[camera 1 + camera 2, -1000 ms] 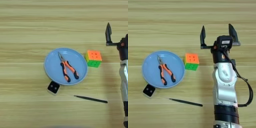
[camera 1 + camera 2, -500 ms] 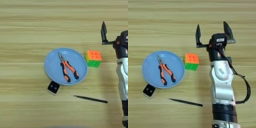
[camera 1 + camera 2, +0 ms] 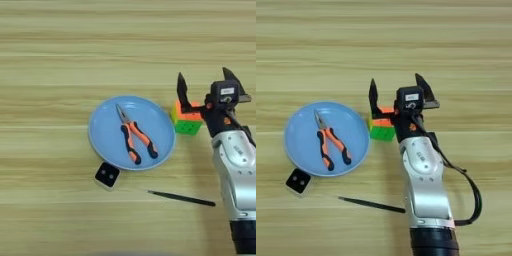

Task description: Move the objects on the table

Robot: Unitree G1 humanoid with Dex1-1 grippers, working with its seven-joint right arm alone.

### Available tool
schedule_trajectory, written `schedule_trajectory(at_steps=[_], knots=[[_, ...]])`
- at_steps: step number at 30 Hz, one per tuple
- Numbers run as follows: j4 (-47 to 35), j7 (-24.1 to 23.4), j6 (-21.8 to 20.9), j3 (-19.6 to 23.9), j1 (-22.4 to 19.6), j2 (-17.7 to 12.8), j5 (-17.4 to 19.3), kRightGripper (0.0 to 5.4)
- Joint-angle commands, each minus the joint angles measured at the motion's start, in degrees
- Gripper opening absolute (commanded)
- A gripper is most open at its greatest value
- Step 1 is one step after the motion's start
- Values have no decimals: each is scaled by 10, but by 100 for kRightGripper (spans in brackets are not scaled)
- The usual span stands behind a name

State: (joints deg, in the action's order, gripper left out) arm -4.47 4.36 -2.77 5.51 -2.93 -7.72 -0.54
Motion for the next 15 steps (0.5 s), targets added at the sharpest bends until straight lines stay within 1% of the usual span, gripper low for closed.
schedule_trajectory(at_steps=[1, 4, 11, 15], knots=[[-8, -19, 9, 2, -22, 1, -9, 538], [-5, -20, 21, 0, -21, 5, -6, 538], [0, -15, 67, -1, -12, 27, 24, 538], [3, -8, 72, -3, -9, 34, 36, 538]])
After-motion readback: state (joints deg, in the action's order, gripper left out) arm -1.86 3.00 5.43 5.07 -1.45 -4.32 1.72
